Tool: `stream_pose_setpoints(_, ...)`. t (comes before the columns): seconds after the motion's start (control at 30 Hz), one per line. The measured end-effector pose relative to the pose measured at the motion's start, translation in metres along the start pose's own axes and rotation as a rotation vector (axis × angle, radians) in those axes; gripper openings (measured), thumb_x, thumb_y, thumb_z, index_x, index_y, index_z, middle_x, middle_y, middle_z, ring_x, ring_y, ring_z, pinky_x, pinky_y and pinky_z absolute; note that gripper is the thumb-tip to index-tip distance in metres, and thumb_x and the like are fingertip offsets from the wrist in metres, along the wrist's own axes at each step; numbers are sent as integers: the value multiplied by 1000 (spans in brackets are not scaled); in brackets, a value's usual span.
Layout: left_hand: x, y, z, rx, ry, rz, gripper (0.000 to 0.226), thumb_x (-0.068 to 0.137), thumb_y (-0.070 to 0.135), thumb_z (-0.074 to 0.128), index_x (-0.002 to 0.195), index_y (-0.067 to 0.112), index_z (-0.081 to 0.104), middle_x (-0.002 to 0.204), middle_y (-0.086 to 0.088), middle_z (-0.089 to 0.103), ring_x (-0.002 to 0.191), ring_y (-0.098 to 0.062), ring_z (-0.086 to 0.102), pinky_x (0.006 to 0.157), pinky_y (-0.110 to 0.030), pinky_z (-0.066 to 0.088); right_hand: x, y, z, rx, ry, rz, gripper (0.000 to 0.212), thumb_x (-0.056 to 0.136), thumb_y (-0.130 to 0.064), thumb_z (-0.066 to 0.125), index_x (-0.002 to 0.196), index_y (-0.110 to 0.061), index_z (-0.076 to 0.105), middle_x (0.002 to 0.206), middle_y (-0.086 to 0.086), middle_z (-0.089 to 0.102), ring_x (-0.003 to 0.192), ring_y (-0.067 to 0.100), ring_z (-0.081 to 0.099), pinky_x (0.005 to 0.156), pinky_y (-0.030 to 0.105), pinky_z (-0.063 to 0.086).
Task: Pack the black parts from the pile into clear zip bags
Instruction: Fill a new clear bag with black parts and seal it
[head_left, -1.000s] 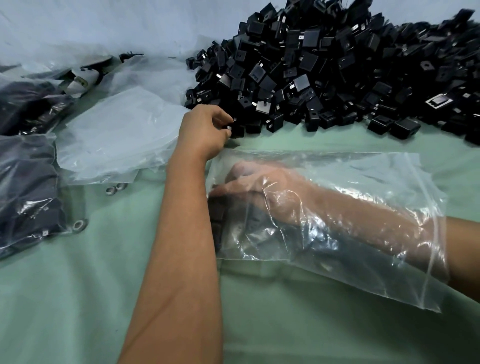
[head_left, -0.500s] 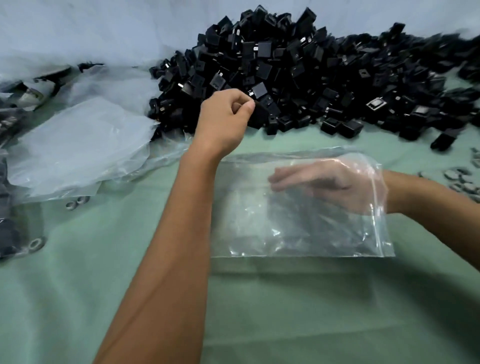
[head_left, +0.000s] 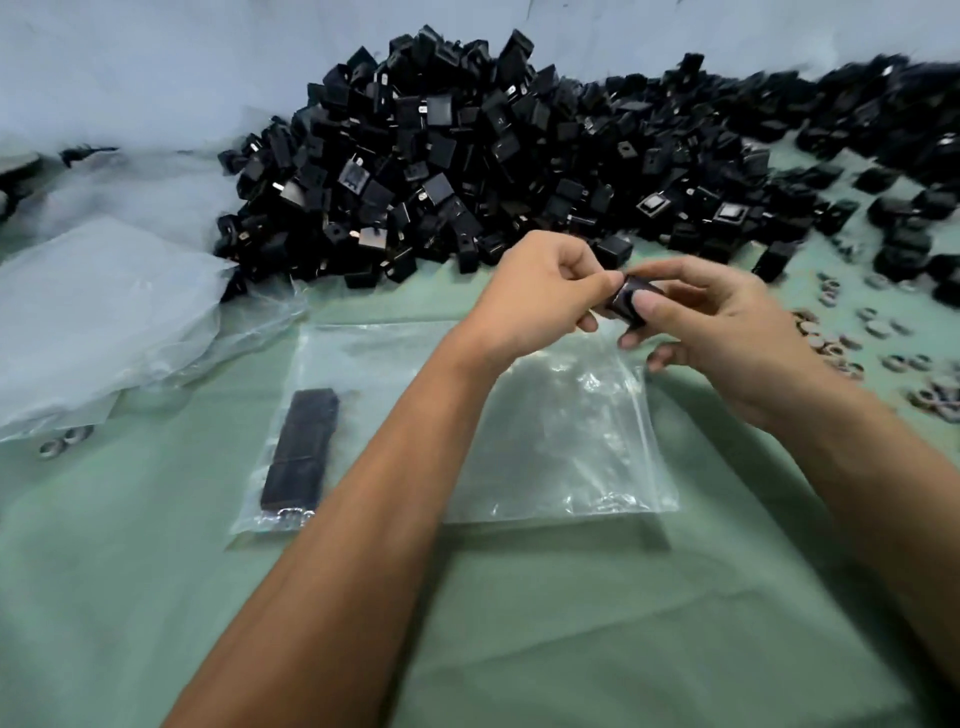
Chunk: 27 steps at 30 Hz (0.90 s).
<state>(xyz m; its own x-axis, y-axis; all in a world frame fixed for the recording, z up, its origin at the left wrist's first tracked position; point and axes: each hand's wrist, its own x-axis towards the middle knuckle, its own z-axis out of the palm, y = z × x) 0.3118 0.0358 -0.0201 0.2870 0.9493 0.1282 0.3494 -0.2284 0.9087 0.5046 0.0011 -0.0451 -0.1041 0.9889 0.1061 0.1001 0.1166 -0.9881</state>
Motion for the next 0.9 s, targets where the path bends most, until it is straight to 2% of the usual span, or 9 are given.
stream_pose_setpoints(0.07, 1, -4, 3, 85, 14, 21, 23, 96, 22, 69, 76, 12, 67, 76, -2, 76, 63, -14, 68, 60, -26, 51, 1, 2, 2, 61, 37, 23, 20, 99, -7, 65, 118, -5, 70, 100, 14, 77, 73, 23, 71, 55, 24, 55)
stream_pose_setpoints(0.17, 1, -8, 3, 332, 13, 129, 12, 95, 15, 65, 90, 21, 74, 89, 10, 69, 81, -3, 59, 81, -30, 50, 4, 6, -4, 206, 189, 99, 14, 100, -7, 61, 108, -10, 72, 84, 7, 75, 58, 18, 63, 48, 21, 47)
stream_pose_setpoints(0.27, -4, -10, 4, 517, -207, 134, 52, 91, -8, 52, 107, 37, 74, 114, 4, 58, 111, -12, 40, 98, -25, 31, 3, 13, -11, 208, 272, 177, 24, 102, -9, 55, 105, -20, 77, 81, 8, 71, 53, 15, 52, 49, 21, 38)
stream_pose_setpoints(0.37, -8, -9, 6, 563, -324, 126, 71, 87, -18, 43, 104, 45, 73, 124, 6, 50, 121, -16, 31, 108, -32, 28, 2, 17, -17, 266, 241, 227, 27, 101, -6, 56, 105, -20, 79, 86, 3, 72, 55, 12, 55, 53, 18, 48)
stream_pose_setpoints(0.47, -9, -3, 4, 589, -285, 174, 59, 88, -13, 48, 94, 40, 72, 123, 6, 51, 122, -18, 32, 113, -38, 28, -1, 18, -24, 326, 87, 219, 28, 90, -2, 67, 115, -12, 76, 88, 6, 69, 59, 11, 58, 56, 17, 53)
stream_pose_setpoints(0.57, -7, -1, -5, 597, -238, 220, 34, 90, -1, 59, 93, 31, 73, 118, 1, 53, 119, -21, 35, 106, -31, 31, -7, 19, -25, 91, -88, 174, 36, 80, -5, 75, 115, -13, 76, 83, 15, 69, 56, 14, 56, 53, 18, 50)
stream_pose_setpoints(0.67, -8, 2, -13, 548, -222, 215, 25, 83, 4, 63, 89, 26, 74, 114, -3, 54, 113, -20, 40, 85, -22, 34, -14, 13, -16, -89, -245, 91, 38, 81, -19, 80, 118, -12, 73, 85, 20, 73, 57, 20, 54, 49, 21, 45)
stream_pose_setpoints(0.77, -10, 5, -17, 484, -193, 209, 19, 79, 5, 68, 84, 23, 74, 110, -3, 56, 103, -18, 49, 67, -12, 33, -18, 6, -9, -230, -244, -58, 41, 75, -31, 84, 112, -16, 75, 85, 7, 73, 67, 11, 61, 60, 20, 48)
stream_pose_setpoints(0.9, -11, 7, -23, 487, -177, 217, 19, 78, 6, 71, 83, 25, 74, 99, -1, 57, 86, -18, 54, 68, -27, 45, -22, 1, -4, -346, -200, -256, 35, 77, -29, 83, 108, -15, 78, 72, -2, 51, 61, 15, 43, 61, 20, 38)
